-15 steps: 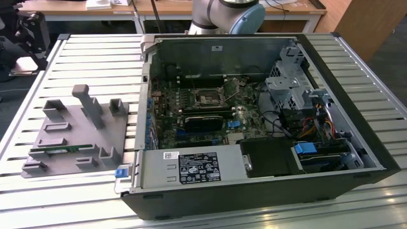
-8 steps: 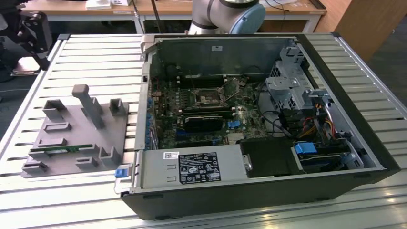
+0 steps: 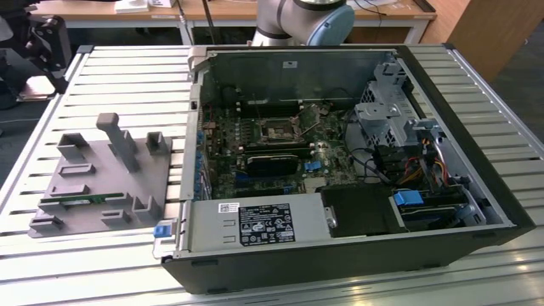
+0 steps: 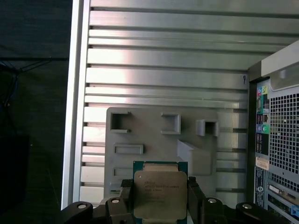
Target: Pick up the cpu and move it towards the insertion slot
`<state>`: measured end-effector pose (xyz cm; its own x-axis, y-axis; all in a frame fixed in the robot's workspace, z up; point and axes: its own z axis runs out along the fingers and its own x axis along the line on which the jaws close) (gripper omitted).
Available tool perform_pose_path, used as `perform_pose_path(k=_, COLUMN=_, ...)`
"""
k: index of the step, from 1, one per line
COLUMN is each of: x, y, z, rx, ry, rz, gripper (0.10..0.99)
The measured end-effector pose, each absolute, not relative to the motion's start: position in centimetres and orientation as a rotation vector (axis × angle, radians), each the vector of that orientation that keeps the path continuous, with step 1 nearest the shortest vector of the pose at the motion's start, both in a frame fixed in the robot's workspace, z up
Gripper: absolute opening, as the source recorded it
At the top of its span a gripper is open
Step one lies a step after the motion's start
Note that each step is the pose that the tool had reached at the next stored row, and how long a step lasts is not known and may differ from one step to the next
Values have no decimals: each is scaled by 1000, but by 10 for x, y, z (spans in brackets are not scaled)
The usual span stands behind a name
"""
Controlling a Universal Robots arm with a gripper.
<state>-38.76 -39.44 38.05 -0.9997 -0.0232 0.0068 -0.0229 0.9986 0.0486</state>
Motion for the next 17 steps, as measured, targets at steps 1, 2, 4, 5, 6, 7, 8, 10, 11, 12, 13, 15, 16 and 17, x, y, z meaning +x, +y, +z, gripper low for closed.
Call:
perform_pose_path(k=1, x=-387, y=-394, z=381, rx=36, ry=-3133, rz=-76, gripper=545)
perform_pose_path(k=2, x=-387, y=-394, z=381, rx=36, ry=-3133, rz=-76, gripper=545)
perform_pose_path(k=4, x=-386, y=-394, z=381, rx=36, ry=-3133, rz=-76, gripper=545)
perform_pose_path(k=5, x=-386, y=-394, z=381, rx=36, ry=-3133, rz=-76, gripper=545)
perform_pose_path(k=6, x=-386, y=-394, z=381, rx=36, ry=-3133, rz=-76, gripper=545)
perform_pose_path(k=7, x=-386, y=-394, z=381, rx=36, ry=-3133, rz=-76, gripper=545)
perform_pose_path(k=8, x=-385, y=-394, z=381, rx=36, ry=-3133, rz=-76, gripper=545)
perform_pose_path(k=10, x=-385, y=-394, z=381, rx=36, ry=-3133, rz=-76, gripper=545)
perform_pose_path(k=11, x=-385, y=-394, z=381, rx=36, ry=-3133, rz=-76, gripper=545)
perform_pose_path(k=12, x=-384, y=-394, z=381, rx=36, ry=-3133, rz=-76, gripper=545)
perform_pose_path(k=13, x=-384, y=-394, z=381, rx=36, ry=-3133, rz=-76, gripper=545)
perform_pose_path(k=15, x=-384, y=-394, z=381, rx=36, ry=-3133, rz=-76, gripper=545)
perform_pose_path(k=16, x=-383, y=-394, z=381, rx=36, ry=-3133, rz=-76, gripper=545)
perform_pose_path(k=17, x=-383, y=-394, z=381, rx=36, ry=-3133, rz=-76, gripper=545)
